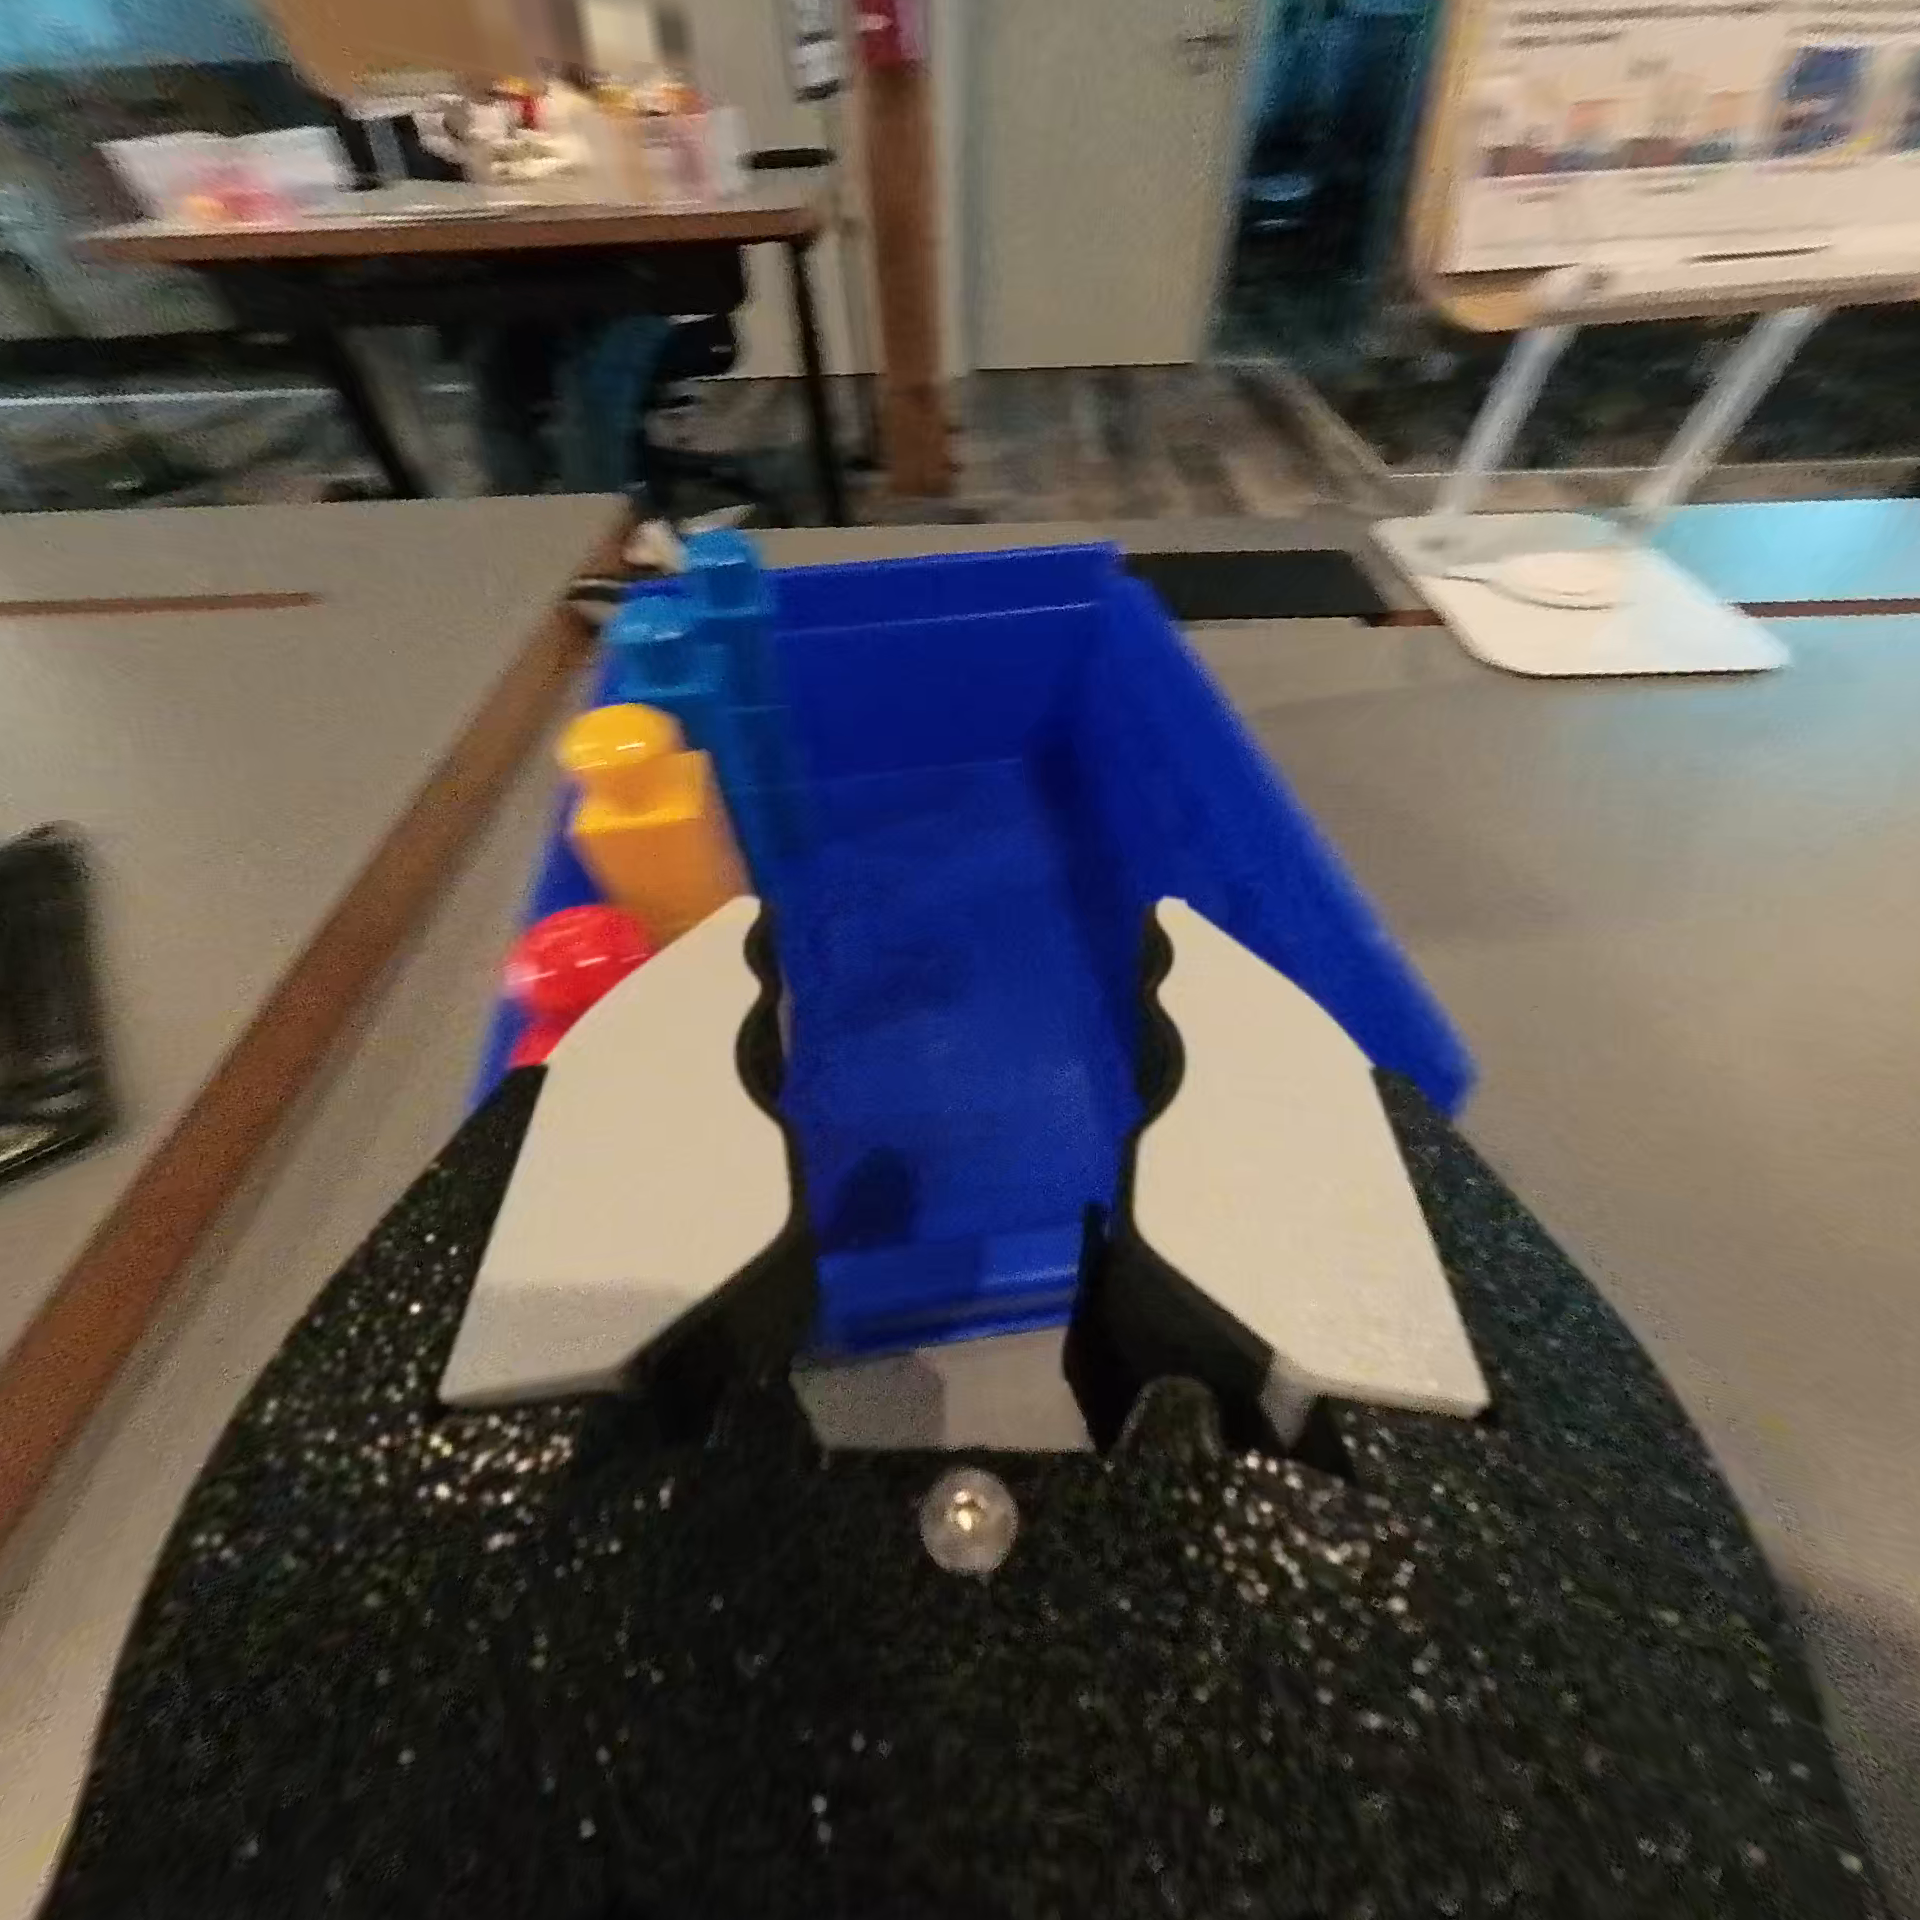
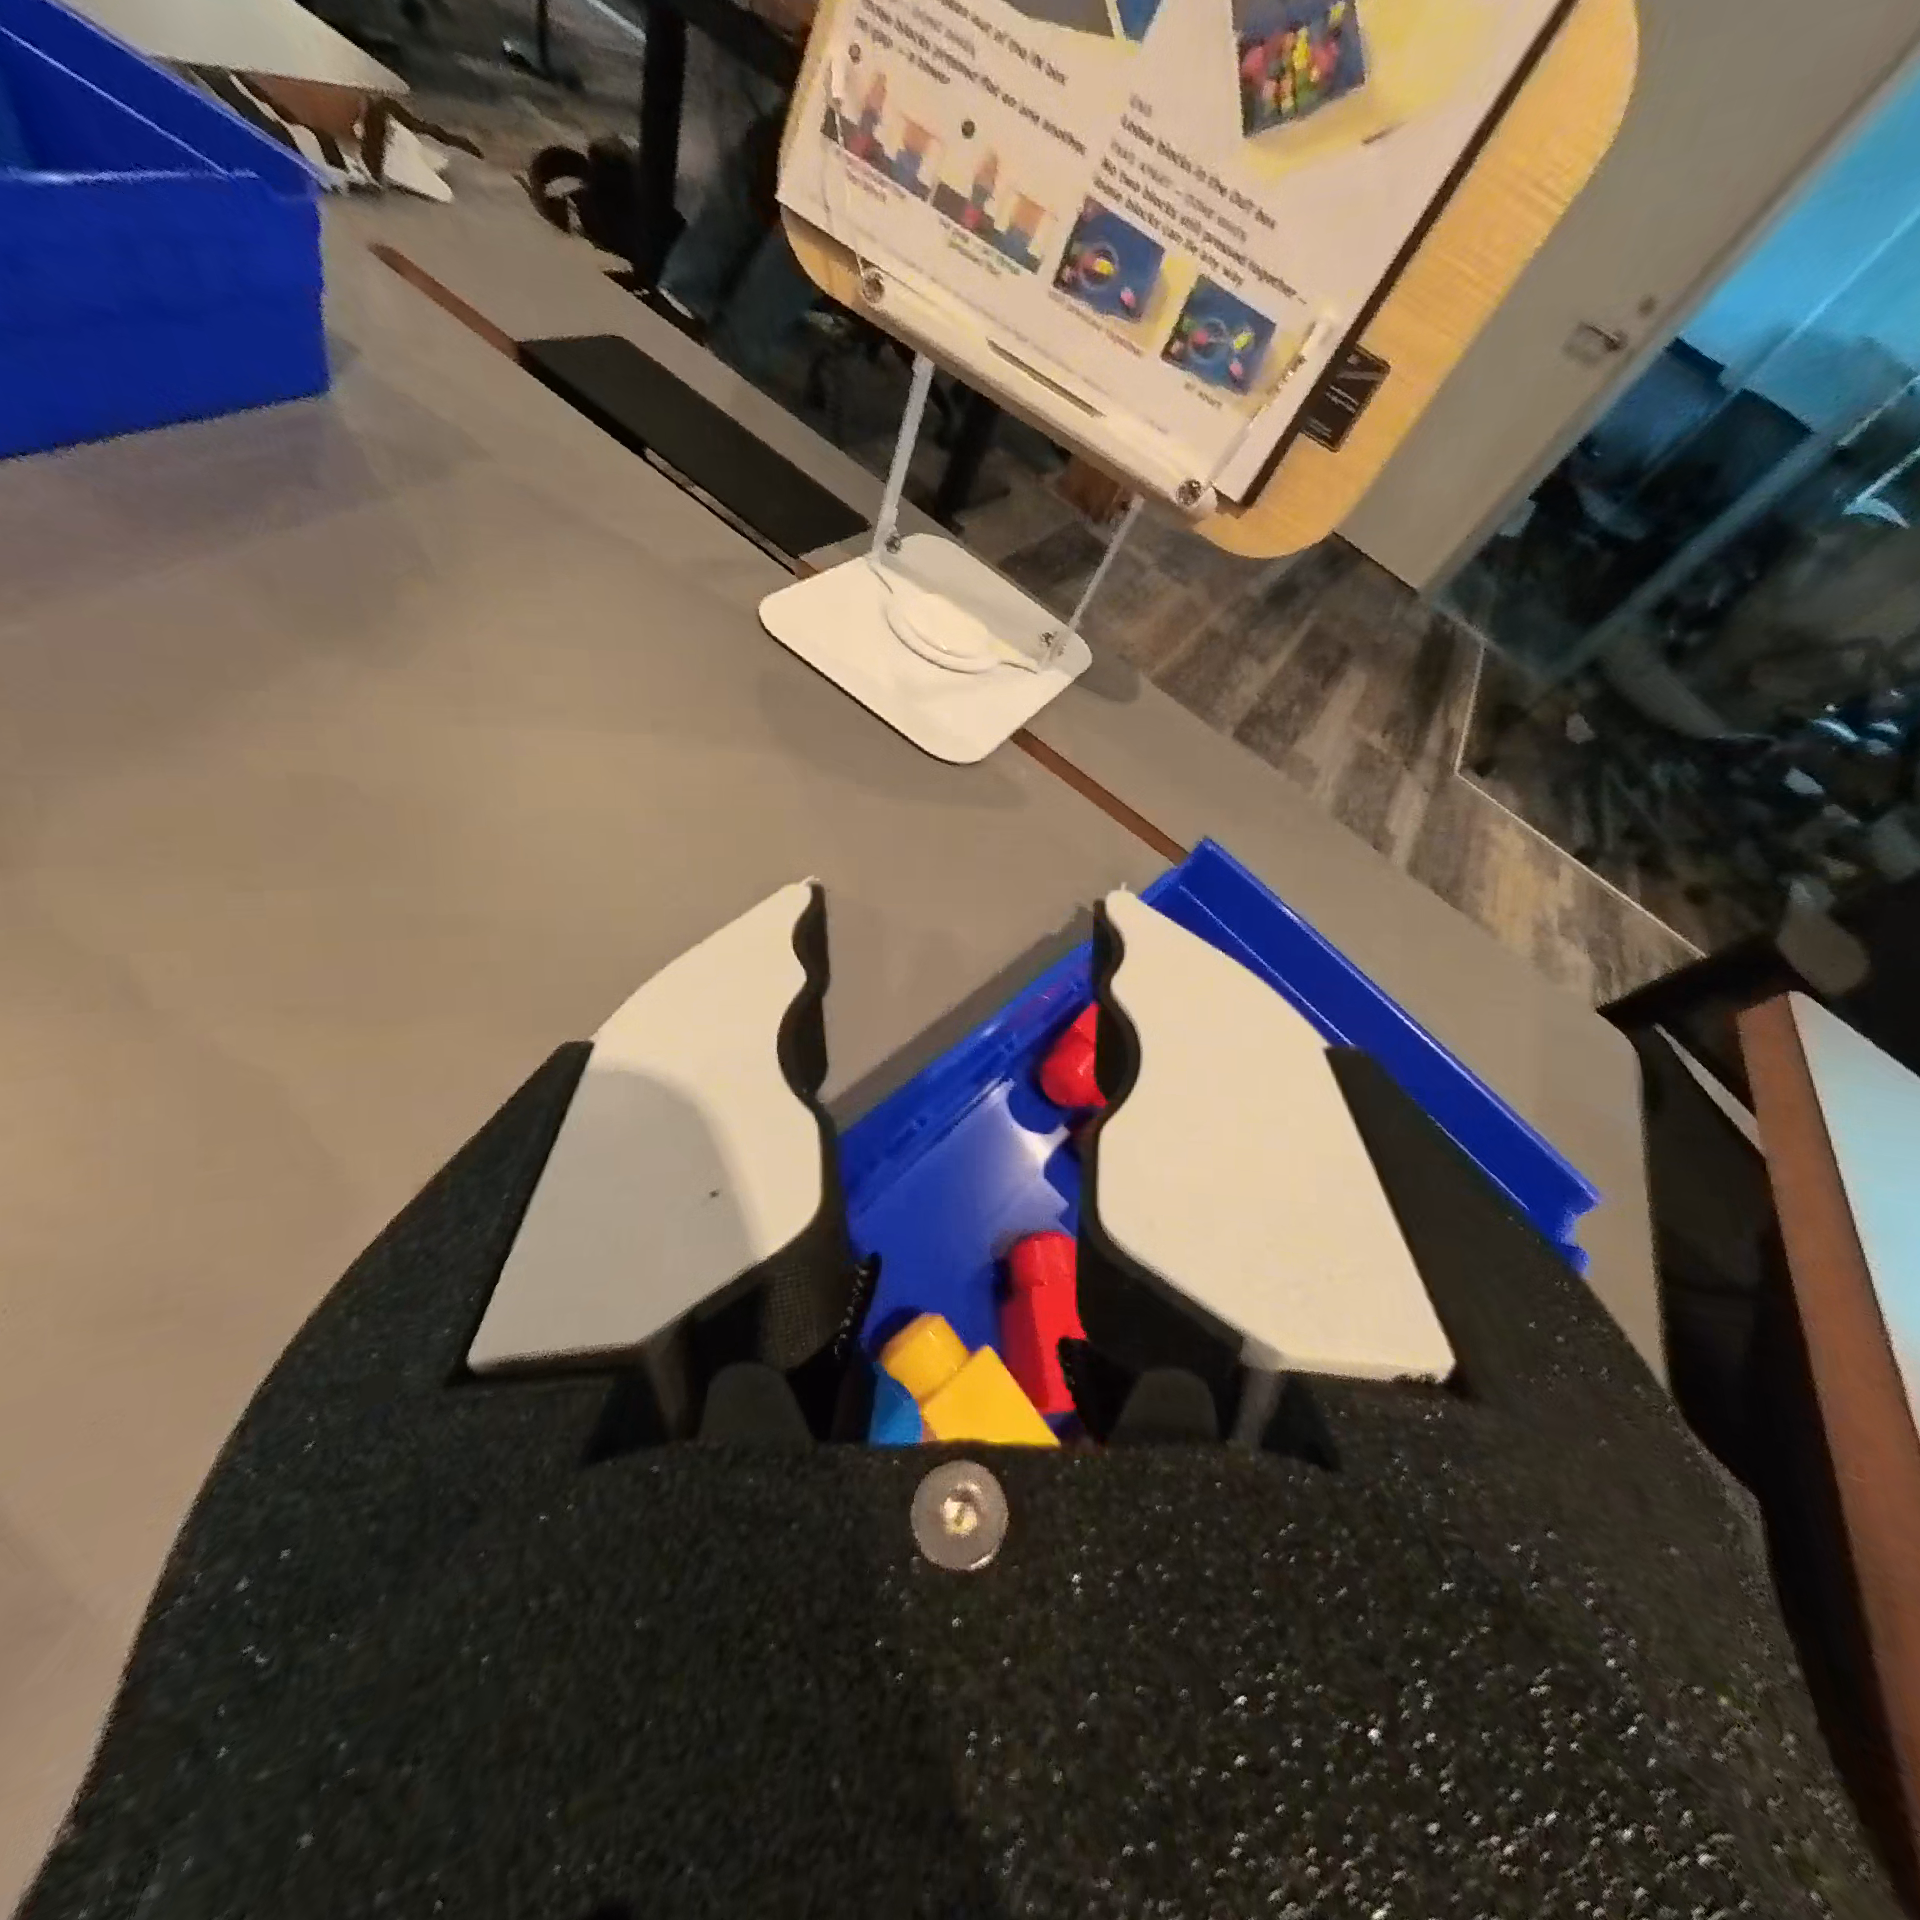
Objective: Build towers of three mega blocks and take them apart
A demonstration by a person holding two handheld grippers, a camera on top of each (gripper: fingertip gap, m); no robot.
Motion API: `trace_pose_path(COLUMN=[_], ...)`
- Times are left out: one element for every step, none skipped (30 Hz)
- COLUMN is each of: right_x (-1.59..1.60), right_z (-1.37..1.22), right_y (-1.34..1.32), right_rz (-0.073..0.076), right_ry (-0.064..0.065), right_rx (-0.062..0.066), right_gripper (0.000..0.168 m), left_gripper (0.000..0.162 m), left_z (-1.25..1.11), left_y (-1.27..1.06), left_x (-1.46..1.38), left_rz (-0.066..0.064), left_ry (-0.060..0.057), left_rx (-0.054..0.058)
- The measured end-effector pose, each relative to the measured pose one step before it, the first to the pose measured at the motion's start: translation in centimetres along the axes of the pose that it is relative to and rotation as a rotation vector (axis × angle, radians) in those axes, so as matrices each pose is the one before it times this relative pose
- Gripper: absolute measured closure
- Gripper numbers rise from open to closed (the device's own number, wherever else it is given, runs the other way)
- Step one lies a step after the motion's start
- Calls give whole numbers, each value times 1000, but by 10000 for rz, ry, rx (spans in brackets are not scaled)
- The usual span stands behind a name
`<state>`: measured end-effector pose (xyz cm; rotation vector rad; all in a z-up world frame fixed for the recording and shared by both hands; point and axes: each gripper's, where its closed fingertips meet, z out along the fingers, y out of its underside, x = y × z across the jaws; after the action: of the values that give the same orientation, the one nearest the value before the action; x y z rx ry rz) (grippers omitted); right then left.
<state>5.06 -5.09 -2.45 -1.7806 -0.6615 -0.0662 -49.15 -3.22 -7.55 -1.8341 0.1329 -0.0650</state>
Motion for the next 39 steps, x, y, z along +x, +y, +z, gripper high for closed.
trace_pose_path(right_x=[-249,-258,-231,-177,-145,-131,-142,-136,-118,-112,-113,-98,-78,-79,-92,-99,-127,-160,-179,-229,-281,-307,-311,-319,-363,-415,-406,-417,-444,-412,-400,-416,-423,-435,-448,-465,-512,-541,-508], right_z=[138,142,156,149,140,132,115,104,71,47,37,17,23,17,8,13,8,11,14,22,44,66,78,120,156,183,223,244,262,275,267,265,253,244,251,243,266,277,322], right_y=[-86,-62,-11,32,77,87,85,62,53,41,46,49,34,-11,-35,-56,-97,-127,-160,-181,-198,-229,-241,-229,-228,-238,-264,-254,-239,-234,-250,-232,-199,-216,-226,-248,-254,-232,-246], right_rz=[17,16,10,16,18,24,39,44,30,3,-6,5,16,11,9,6,-3,-11,-14,-11,-10,-23,-33,-25,-35,-55,-63,-56,-50,-62,-70,-55,-42,-27,-27,-28,-13,-5,11], right_ry=[-115,-118,-106,-75,-58,-64,-76,-72,-49,-45,-47,-47,-39,-33,-34,-37,-42,-57,-72,-92,-123,-138,-135,-133,-155,-174,-157,-162,-180,-165,-150,-168,-179,-182,-185,-191,-225,-242,-239], right_rx=[52,48,31,-1,-15,-12,-10,-4,-2,1,-2,-11,-4,16,27,34,44,54,62,73,78,95,109,92,85,94,89,74,55,48,61,50,38,58,62,83,96,74,96], right_gripper=[121,121,122,122,122,122,123,123,123,123,124,124,124,125,125,125,126,126,126,126,126,126,126,126,126,126,126,125,125,125,125,125,125,125,125,125,125,125,125], left_gripper=[96,96,96,96,96,96,96,96,96,96,96,97,98,98,99,102,106,109,112,125,126,126,126,126,126,126,126,126,126,126,126,126,126,126,126,126,126,127,127], left_z=[-231,-21,141,236,291,317,328,350,348,333,332,331,327,326,320,289,241,170,63,-31,-80,-93,-193,-349,-517,-606,-640,-630,-587,-508,-383,-251,-91,82,265,439,577,710,823], left_y=[239,324,337,266,200,145,134,140,146,140,148,136,182,239,288,317,281,164,5,-99,-65,-78,-209,-454,-722,-931,-1140,-1316,-1399,-1399,-1364,-1366,-1323,-1220,-1056,-885,-734,-616,-513], left_x=[-1662,-1418,-1079,-775,-577,-455,-355,-272,-240,-179,-81,-12,-5,-1,78,123,157,127,91,51,91,59,76,129,288,474,663,843,929,933,1053,1252,1460,1592,1604,1570,1606,1638,1671], left_rz=[55,107,128,119,94,83,68,46,16,-8,-44,-62,-70,-65,-79,-104,-110,-108,-74,-45,-26,4,89,167,215,201,173,185,214,230,247,238,203,166,140,128,140,133,120], left_ry=[-612,-535,-397,-278,-199,-162,-113,-51,-21,21,84,122,99,81,111,119,119,77,42,27,61,22,-20,-63,-37,62,173,272,291,270,328,448,562,618,610,582,608,650,700], left_rx=[-64,-148,-179,-153,-131,-115,-122,-146,-163,-166,-171,-159,-176,-205,-237,-232,-191,-85,32,81,35,16,90,223,341,402,453,502,499,437,386,376,359,309,237,177,127,91,79])
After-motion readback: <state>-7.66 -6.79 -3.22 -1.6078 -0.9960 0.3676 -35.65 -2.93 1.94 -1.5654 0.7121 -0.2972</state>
